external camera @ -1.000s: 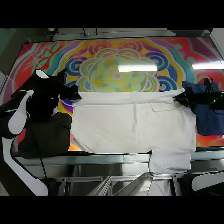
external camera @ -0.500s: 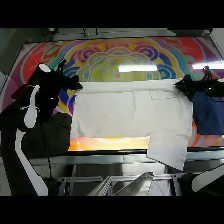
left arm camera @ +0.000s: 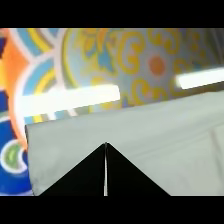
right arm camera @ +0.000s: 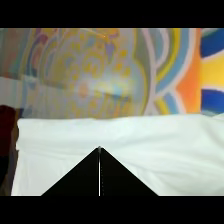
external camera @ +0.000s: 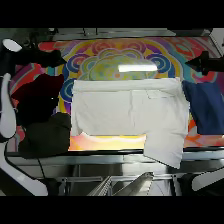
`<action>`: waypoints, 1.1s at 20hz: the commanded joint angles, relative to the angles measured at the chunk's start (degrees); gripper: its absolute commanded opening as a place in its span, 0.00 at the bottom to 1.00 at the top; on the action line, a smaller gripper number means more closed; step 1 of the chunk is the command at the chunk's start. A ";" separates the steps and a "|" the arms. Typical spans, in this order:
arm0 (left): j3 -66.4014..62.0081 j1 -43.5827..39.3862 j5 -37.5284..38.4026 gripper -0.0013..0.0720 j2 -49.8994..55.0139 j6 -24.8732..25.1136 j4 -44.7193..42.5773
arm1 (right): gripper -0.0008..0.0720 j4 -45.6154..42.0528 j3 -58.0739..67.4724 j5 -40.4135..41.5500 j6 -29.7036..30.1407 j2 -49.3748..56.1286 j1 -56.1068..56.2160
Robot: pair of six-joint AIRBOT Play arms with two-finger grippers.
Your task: Fold the shirts.
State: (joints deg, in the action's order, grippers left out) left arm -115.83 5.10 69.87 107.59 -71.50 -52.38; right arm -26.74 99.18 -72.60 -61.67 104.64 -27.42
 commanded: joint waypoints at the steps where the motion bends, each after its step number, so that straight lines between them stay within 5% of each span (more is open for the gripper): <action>1: 10.19 0.90 3.78 0.04 -10.80 5.99 -0.28 | 0.03 -8.70 0.09 -7.52 0.59 -5.84 -1.20; 4: 26.73 1.53 1.60 0.04 -18.01 6.95 0.07 | 0.03 -10.75 -7.91 -11.47 2.10 -10.51 -2.27; 12: 64.19 1.01 -0.61 0.04 -28.50 8.55 8.33 | 0.04 -4.24 -48.24 -2.91 9.90 -31.26 -6.51; 22: 68.43 1.46 2.80 0.04 -31.32 -14.45 -23.58 | 0.04 -4.31 -55.71 -2.84 10.93 -36.76 -6.56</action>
State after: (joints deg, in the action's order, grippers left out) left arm -47.97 6.37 72.49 77.56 -77.80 -64.01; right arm -31.03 44.38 -75.31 -50.94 69.08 -33.95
